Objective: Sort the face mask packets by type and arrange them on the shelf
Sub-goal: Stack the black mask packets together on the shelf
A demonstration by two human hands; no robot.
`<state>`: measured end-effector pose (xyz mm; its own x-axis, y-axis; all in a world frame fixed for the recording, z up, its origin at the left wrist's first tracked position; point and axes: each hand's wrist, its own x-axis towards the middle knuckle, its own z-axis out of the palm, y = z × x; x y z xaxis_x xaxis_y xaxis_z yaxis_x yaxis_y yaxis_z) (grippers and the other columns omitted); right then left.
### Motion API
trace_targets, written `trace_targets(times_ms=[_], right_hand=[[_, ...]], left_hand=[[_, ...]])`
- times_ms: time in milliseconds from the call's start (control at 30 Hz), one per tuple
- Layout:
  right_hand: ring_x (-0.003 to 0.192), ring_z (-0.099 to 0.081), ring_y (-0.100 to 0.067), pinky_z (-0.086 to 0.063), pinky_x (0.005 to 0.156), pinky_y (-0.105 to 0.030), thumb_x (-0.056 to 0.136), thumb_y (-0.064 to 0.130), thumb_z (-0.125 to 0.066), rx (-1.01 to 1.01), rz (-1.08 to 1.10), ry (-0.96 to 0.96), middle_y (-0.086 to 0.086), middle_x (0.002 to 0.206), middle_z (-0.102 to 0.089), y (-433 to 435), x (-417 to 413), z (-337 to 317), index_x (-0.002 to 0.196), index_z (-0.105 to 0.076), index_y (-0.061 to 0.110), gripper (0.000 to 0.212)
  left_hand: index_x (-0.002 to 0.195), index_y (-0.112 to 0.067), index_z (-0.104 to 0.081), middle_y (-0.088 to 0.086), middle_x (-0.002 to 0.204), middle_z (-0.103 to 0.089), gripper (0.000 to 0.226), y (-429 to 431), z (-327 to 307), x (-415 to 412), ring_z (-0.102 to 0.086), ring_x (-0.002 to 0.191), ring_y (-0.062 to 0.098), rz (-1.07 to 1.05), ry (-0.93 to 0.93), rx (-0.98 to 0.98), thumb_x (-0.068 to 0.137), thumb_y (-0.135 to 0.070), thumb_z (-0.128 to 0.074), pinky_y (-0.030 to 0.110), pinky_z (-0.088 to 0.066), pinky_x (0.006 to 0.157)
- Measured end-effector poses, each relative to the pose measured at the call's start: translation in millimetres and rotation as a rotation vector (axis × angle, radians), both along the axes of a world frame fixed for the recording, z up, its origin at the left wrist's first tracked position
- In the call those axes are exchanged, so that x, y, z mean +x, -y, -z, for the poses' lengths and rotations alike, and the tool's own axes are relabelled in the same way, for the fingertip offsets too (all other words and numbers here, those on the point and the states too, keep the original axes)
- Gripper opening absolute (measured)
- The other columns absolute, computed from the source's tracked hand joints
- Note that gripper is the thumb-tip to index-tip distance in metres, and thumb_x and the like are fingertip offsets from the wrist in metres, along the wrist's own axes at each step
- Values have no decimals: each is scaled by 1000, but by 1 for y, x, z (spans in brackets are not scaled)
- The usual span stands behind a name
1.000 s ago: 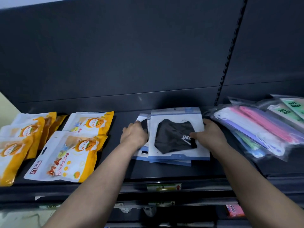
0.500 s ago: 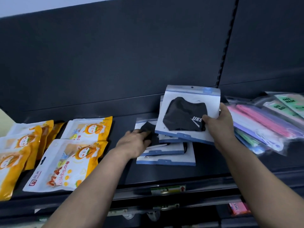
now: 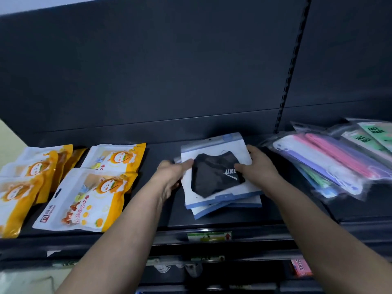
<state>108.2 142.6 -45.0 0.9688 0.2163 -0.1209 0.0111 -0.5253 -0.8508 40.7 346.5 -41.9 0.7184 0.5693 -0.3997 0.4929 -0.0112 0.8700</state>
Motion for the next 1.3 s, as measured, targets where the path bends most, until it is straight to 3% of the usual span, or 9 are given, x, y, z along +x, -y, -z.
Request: trace_targets(times_ms=[333,533,633,733,833,967,1067,1133,1300], right_hand=[[122,-49,-27,-45,95,-38,73,48,-74,-262,-127,6,-7,138,-49,0,-10,3,143,-30,20,87],[136,-36,-27,-36,109,-40,67,31,-85,-76,48,-74,-10,150,-33,-9,-16,-3,149,-21,9,106],[114,-57,-24,-48,98,-43,67,18,-85,84,69,-133,-8,129,-57,-16,-25,-10,132,-45,11,76],[92,-67,-19,-56,83,-37,75,7,-78,261,-5,-223,-2,105,-70,-17,-33,-16,115,-57,15,46],[80,-67,-17,-57,69,-27,80,-3,-68,522,188,-111,-5,99,-70,-9,-28,-22,118,-54,14,44],[85,-66,-18,-58,74,-33,84,-4,-63,605,490,81,-5,106,-68,12,-12,-24,119,-50,13,42],[90,-66,-21,-56,80,-38,83,-3,-63,614,563,90,-6,110,-68,25,-9,-22,121,-51,14,43],[84,-65,-18,-53,69,-30,85,-4,-61,624,559,79,-7,109,-68,34,-7,-21,122,-51,10,41],[82,-64,-18,-52,69,-27,84,-6,-61,617,478,85,-8,108,-67,54,2,-24,120,-51,9,40]], left_hand=[[96,-4,-64,11,93,-72,24,5,4,-6,-69,85,28,-48,43,164,78,-15,-75,41,-58,83],[100,-6,-64,12,97,-71,25,-4,10,-7,-70,87,29,6,66,68,79,-18,-70,46,-58,84],[87,-10,-65,11,92,-72,2,-7,5,-11,-70,87,29,17,113,42,85,-9,-67,47,-58,84],[83,-14,-63,5,91,-70,11,-10,-3,-7,-68,86,24,33,242,39,90,-6,-61,39,-58,78],[117,-9,-59,2,118,-62,21,-11,-12,4,-60,101,20,114,355,44,98,-11,-50,33,-52,85],[125,-20,-58,0,127,-61,33,-11,0,10,-57,114,19,675,256,699,96,-9,-44,30,-46,93],[141,-38,-44,-6,154,-33,48,-8,11,4,-30,142,17,1190,27,1021,99,-14,-40,39,-27,113],[148,-45,-24,-6,161,-16,49,-8,9,3,-21,146,20,1226,-114,1123,103,-29,-33,43,-23,114],[151,-42,-18,10,146,-31,54,-3,-8,3,-39,129,28,1104,-369,1218,101,-39,-37,31,-36,93]])
